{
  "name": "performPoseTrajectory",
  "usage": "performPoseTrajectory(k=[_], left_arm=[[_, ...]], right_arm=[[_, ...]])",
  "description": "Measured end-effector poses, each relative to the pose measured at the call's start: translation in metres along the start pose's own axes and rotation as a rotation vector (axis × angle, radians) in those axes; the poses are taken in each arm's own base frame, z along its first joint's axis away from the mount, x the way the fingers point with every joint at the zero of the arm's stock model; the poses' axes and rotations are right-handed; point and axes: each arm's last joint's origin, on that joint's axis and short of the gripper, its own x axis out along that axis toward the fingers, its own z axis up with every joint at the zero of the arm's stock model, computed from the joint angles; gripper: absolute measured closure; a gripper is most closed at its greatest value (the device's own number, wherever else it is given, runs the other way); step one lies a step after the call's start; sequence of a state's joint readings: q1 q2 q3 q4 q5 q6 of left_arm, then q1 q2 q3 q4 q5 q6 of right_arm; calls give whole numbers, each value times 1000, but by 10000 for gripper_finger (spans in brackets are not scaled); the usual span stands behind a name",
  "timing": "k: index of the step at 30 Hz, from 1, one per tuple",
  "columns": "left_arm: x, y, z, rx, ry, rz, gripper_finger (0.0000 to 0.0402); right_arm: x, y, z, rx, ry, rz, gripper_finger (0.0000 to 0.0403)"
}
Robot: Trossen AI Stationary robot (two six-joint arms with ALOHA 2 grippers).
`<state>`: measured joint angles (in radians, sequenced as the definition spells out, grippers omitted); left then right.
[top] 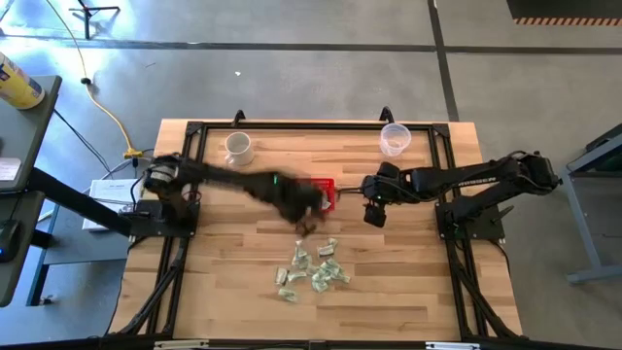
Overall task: Pick and place items into bin
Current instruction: Put the stevia packet into the red bin, then put the truvia packet into the red bin
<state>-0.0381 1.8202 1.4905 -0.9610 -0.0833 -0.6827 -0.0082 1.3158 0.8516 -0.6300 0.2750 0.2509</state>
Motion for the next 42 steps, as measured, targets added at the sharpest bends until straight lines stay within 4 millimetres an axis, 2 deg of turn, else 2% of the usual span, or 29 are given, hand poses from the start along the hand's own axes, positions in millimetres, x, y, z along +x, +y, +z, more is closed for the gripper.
performPoseTrajectory(k=[3,5,8,12,16,20,24,28,32,38,42], left_arm=[[8,27,30,28,-31,-45,371],[10,43,40,25,-40,-43,362],[9,58,51,12,-69,-52,326],[8,58,49,25,-49,-51,261],[7,48,42,51,-19,-85,195],[0,29,20,51,46,-70,150],[-21,-4,-13,112,3,-18,139],[-29,-35,-47,76,-20,1,148],[-33,-59,-76,-21,-16,-31,167],[-25,-77,-117,-193,-22,-33,193],[-24,-84,-135,-275,-41,-36,207]], right_arm=[[-7,7,-4,9,-3,11,96],[-11,13,-7,23,6,24,96],[-14,22,-12,37,16,44,96],[-19,36,-11,9,-39,91,96],[-22,47,-4,-105,-151,152,96],[-15,58,5,-237,-206,268,96],[8,72,5,-368,-172,366,96],[26,82,14,-382,-179,462,96],[38,90,28,-389,-170,475,96],[58,118,39,-467,-132,543,96],[73,129,41,-478,-106,497,96]])
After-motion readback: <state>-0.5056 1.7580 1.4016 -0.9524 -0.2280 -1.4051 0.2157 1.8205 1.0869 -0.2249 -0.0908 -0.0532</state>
